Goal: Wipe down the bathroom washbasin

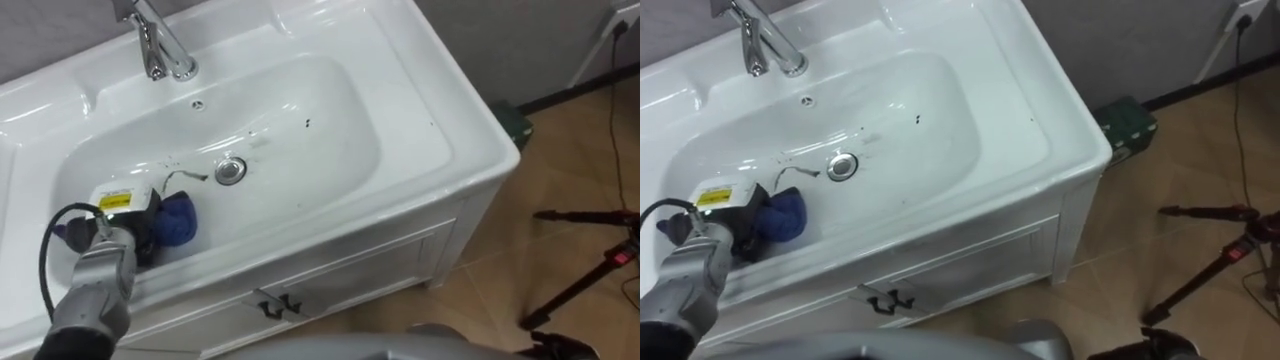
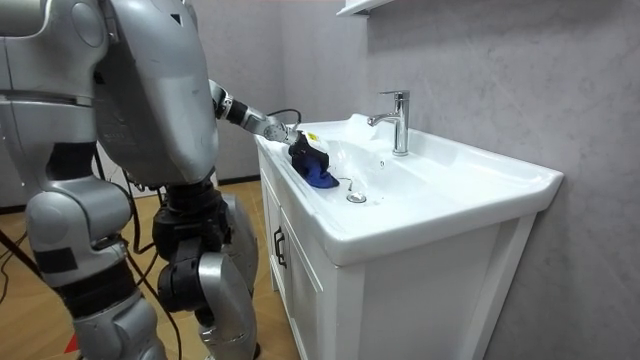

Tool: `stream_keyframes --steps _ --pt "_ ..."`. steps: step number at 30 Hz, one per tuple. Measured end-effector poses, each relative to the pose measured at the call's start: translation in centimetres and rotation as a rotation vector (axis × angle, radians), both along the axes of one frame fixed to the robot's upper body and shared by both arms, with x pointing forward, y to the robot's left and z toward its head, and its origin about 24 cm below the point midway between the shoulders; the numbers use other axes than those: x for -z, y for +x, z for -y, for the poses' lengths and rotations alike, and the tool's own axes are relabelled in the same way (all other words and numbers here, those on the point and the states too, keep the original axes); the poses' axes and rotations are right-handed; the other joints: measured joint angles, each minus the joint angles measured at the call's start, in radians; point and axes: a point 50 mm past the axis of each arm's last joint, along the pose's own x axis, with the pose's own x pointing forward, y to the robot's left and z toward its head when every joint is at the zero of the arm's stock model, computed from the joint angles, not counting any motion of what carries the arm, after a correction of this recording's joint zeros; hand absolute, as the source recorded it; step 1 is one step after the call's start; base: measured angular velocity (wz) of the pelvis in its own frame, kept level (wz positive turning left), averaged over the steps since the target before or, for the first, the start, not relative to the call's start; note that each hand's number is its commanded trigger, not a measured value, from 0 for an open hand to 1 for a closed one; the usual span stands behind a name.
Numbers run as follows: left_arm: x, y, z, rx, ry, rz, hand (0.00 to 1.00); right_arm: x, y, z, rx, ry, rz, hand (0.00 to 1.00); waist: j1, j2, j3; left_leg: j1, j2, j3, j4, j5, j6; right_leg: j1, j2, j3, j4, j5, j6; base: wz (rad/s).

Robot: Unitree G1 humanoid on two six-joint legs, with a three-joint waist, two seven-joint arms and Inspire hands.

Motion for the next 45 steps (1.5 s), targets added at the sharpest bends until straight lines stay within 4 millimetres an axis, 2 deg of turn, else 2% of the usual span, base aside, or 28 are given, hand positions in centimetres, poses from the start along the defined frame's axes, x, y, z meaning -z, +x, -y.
stream_keyframes --steps 5,8,10,11,13,17,19,21,26,29,34,37,42,44,45 --pt "-0.7 2.4 0.4 -0.057 -0.057 0.073 1.0 0.3 0.2 -0.8 0.009 0.01 0.011 0.0 0.026 -0.022 0.0012 -0.046 0.003 -0.015 0.033 0.0 0.0 -0.038 -0.003 0.0 0.023 -0.001 -0.002 0.04" --pt "-1.4 4.3 0.4 -0.097 -0.109 0.132 1.0 0.6 0.6 -1.6 0.048 0.044 0.038 0.0 0.035 -0.043 0.0033 -0.084 0.004 -0.022 0.04 0.0 0.0 -0.086 -0.006 0.001 0.048 -0.001 -0.004 0.02" --pt "-2.2 6.0 0.4 -0.123 -0.143 0.176 1.0 0.9 0.8 -2.4 0.041 0.067 0.029 0.0 0.036 -0.059 0.0116 -0.119 0.017 -0.022 0.071 0.0 0.0 -0.109 -0.003 -0.001 0.056 0.003 -0.007 0.05" --pt "-2.3 6.3 0.4 -0.134 -0.154 0.186 1.0 1.0 0.7 -2.6 0.042 0.073 0.025 0.0 0.036 -0.061 0.0119 -0.127 0.017 -0.023 0.078 -0.001 0.001 -0.113 -0.002 -0.001 0.056 0.006 -0.008 0.0" --pt "-2.8 7.5 0.3 -0.17 -0.193 0.211 1.0 1.3 0.8 -3.2 0.045 0.091 0.014 0.0 0.029 -0.065 0.0145 -0.162 0.035 -0.022 0.113 -0.003 0.004 -0.134 0.004 -0.005 0.055 0.018 -0.012 -0.06" --pt "-3.6 9.0 0.4 -0.193 -0.212 0.251 1.0 1.3 0.4 -3.3 0.043 0.091 0.001 0.0 0.013 -0.065 0.0169 -0.206 0.042 -0.02 0.13 -0.003 0.005 -0.179 0.009 0.003 0.063 0.032 -0.016 -0.08" --pt "-4.2 9.8 0.7 -0.2 -0.228 0.275 1.0 1.4 0.2 -3.5 0.013 0.084 -0.018 0.0 0.005 -0.069 0.0225 -0.224 0.045 -0.014 0.133 -0.004 0.007 -0.205 0.009 0.009 0.075 0.036 -0.019 -0.11" --pt "-4.4 10.0 0.7 -0.205 -0.237 0.288 1.0 1.6 -0.1 -3.7 -0.003 0.084 -0.038 0.0 -0.011 -0.072 0.0285 -0.226 0.05 0.001 0.134 -0.005 0.008 -0.213 0.009 0.011 0.078 0.036 -0.019 -0.06" --pt "-4.8 10.6 0.8 -0.208 -0.228 0.309 1.0 1.8 -0.9 -4.3 -0.018 0.091 -0.075 0.0 -0.026 -0.074 0.0313 -0.24 0.054 0.032 0.133 -0.005 0.01 -0.245 0.009 0.029 0.093 0.036 -0.019 -0.11" --pt "-5.0 10.8 0.8 -0.205 -0.212 0.341 1.0 1.9 -0.7 -4.4 -0.011 0.098 -0.07 0.0 -0.035 -0.077 0.0325 -0.255 0.052 0.034 0.133 -0.005 0.01 -0.274 0.006 0.045 0.111 0.036 -0.019 -0.12" --pt "-6.1 12.0 1.2 -0.202 -0.196 0.4 1.0 1.9 0.0 -4.6 0.019 0.103 -0.05 0.0 -0.041 -0.096 0.0444 -0.286 0.055 0.033 0.165 -0.006 0.01 -0.304 0.006 0.058 0.139 0.036 -0.02 -0.06" --pt "-6.2 12.2 1.3 -0.199 -0.184 0.416 1.0 1.9 0.0 -4.6 0.063 0.099 -0.038 0.0 -0.047 -0.098 0.0447 -0.305 0.069 0.033 0.188 -0.006 0.011 -0.313 0.009 0.057 0.141 0.036 -0.02 0.0" --pt "-6.3 12.4 1.4 -0.207 -0.175 0.42 1.0 1.9 0.0 -4.7 0.059 0.092 -0.047 0.0 -0.049 -0.102 0.0454 -0.315 0.075 0.032 0.21 -0.01 0.016 -0.318 0.016 0.059 0.141 0.035 -0.018 0.0" --pt "-6.3 12.4 1.4 -0.215 -0.181 0.431 1.0 1.9 0.2 -4.8 0.061 0.093 -0.042 0.0 -0.047 -0.102 0.0453 -0.316 0.083 0.038 0.21 -0.01 0.016 -0.325 0.018 0.065 0.141 0.037 -0.018 -0.07" --pt "-6.4 12.4 1.3 -0.214 -0.174 0.437 1.0 1.9 0.3 -4.8 0.052 0.092 -0.04 0.0 -0.046 -0.102 0.0453 -0.316 0.089 0.056 0.21 -0.01 0.017 -0.328 0.02 0.068 0.141 0.041 -0.019 -0.1"
